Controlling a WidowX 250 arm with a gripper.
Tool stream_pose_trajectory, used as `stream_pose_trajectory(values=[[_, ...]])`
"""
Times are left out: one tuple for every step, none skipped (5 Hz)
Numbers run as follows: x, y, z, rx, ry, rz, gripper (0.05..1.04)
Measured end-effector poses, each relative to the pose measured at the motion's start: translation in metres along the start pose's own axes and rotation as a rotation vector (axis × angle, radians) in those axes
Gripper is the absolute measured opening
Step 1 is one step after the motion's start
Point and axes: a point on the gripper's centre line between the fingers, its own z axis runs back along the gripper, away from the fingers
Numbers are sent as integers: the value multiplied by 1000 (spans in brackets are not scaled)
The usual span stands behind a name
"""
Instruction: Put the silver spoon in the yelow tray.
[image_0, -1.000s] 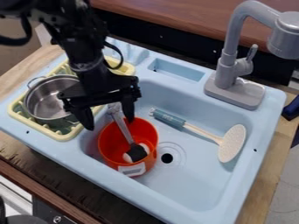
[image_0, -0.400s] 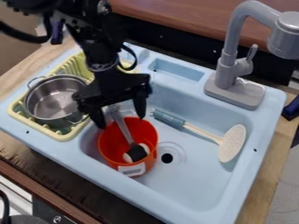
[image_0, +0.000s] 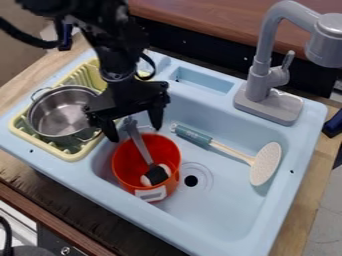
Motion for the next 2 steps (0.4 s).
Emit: stream_pose_trajectory(values=[[0, -1, -6, 13, -15, 9, 978], [1, -2, -10, 13, -23, 29, 946]])
